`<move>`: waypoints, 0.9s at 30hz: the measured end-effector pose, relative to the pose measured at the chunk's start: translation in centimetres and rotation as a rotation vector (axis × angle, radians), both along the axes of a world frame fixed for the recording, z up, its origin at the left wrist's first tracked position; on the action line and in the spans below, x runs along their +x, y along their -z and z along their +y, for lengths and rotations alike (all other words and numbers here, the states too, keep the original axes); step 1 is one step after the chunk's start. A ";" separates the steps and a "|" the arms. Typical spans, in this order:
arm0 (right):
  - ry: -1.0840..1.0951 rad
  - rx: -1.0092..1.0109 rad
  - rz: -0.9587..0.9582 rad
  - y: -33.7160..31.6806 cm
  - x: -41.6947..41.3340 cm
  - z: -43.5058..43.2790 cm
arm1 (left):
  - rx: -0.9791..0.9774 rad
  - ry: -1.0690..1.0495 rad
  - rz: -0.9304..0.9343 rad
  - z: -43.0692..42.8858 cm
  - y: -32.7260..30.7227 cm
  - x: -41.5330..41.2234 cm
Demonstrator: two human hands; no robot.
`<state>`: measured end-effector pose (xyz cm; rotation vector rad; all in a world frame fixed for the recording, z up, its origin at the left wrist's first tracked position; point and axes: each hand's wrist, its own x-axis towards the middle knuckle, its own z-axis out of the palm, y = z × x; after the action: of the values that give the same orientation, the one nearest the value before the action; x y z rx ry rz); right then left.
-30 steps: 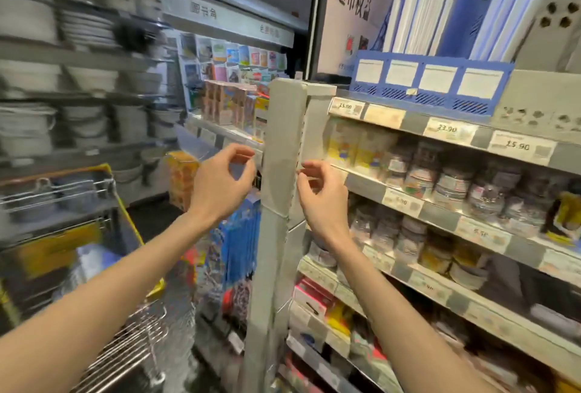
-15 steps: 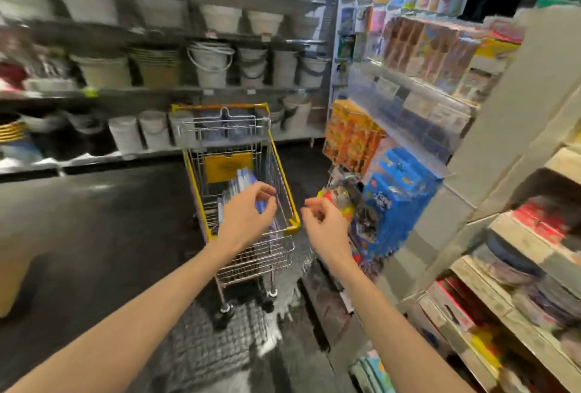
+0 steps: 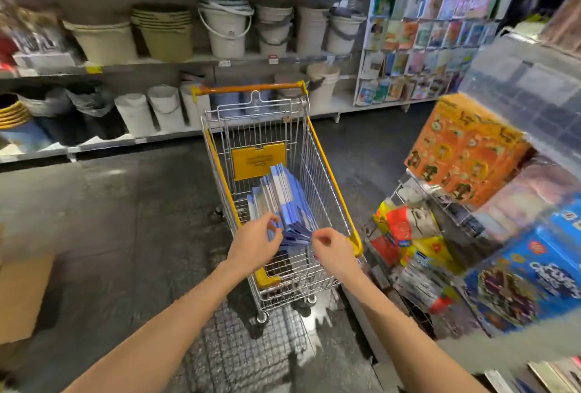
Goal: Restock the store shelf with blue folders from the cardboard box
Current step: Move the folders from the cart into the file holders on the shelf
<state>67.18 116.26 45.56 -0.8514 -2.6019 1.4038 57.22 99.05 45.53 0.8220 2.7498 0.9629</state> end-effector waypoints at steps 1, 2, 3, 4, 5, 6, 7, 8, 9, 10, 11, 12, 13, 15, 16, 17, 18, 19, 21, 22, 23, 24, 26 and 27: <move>-0.017 0.028 -0.018 0.3 -0.8 0.1 | 0.002 0.011 -0.018 0.2 0.4 -1.0; -0.030 0.043 -0.035 0.4 -1.6 0.3 | -0.003 0.018 -0.035 0.4 0.7 -1.8; -0.027 0.036 -0.052 1.1 -2.9 0.7 | -0.013 0.029 -0.052 1.0 1.3 -3.2; -0.025 0.021 -0.070 1.4 -3.7 1.1 | -0.029 0.036 -0.068 1.4 1.7 -4.0; -0.023 0.000 -0.086 1.8 -4.5 1.6 | -0.037 0.045 -0.078 1.9 2.1 -4.8; -0.010 -0.009 -0.104 3.1 -6.2 2.8 | -0.055 0.044 -0.098 3.2 3.3 -6.6; -0.016 -0.005 -0.104 3.2 -6.2 2.9 | -0.060 0.046 -0.101 3.2 3.3 -6.6; -0.012 -0.012 -0.122 3.6 -6.9 3.4 | -0.069 0.049 -0.114 3.5 3.5 -7.1; -0.007 -0.030 -0.154 4.8 -8.4 4.6 | -0.075 0.046 -0.141 4.7 4.6 -8.4; -0.006 -0.043 -0.177 5.6 -9.7 5.6 | -0.083 0.041 -0.158 5.6 5.2 -9.4; 0.003 -0.066 -0.187 6.3 -10.7 6.4 | -0.093 0.039 -0.175 6.2 5.8 -10.2; 0.029 -0.087 -0.201 7.3 -12.2 7.6 | -0.113 0.034 -0.189 7.1 6.5 -11.4; 0.048 -0.109 -0.202 7.9 -13.3 8.3 | -0.124 0.034 -0.198 7.7 7.0 -12.3; 0.064 -0.132 -0.214 9.4 -16.2 10.2 | -0.145 0.003 -0.221 9.2 8.1 -14.4; 0.068 -0.145 -0.221 9.9 -17.4 10.8 | -0.155 -0.002 -0.235 9.8 8.5 -15.4; 0.052 -0.165 -0.226 10.3 -18.4 11.3 | -0.163 -0.006 -0.248 10.4 8.9 -16.2; 0.024 -0.184 -0.244 11.1 -20.1 12.1 | -0.161 -0.033 -0.265 11.2 9.7 -17.4; -0.002 -0.193 -0.261 11.6 -21.1 12.5 | -0.146 -0.051 -0.284 11.6 10.2 -18.0; -0.021 -0.215 -0.296 12.4 -22.8 13.0 | -0.134 -0.082 -0.343 12.1 10.9 -18.7; -0.016 -0.221 -0.310 13.1 -23.9 13.4 | -0.138 -0.091 -0.372 12.5 11.5 -19.2; -0.016 -0.231 -0.330 13.6 -24.7 13.6 | -0.146 -0.093 -0.398 12.7 12.1 -19.5; -0.009 -0.250 -0.345 13.7 -25.2 13.8 | -0.158 -0.088 -0.412 12.8 12.5 -19.7; 0.021 -0.271 -0.360 14.9 -27.4 14.4 | -0.175 -0.086 -0.443 13.2 13.7 -21.0; 0.043 -0.268 -0.362 15.3 -28.2 14.7 | -0.181 -0.087 -0.448 13.4 14.2 -21.5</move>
<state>38.96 130.93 30.29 -1.2990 -2.6511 1.7594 35.74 112.45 31.34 0.4007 2.4477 0.7809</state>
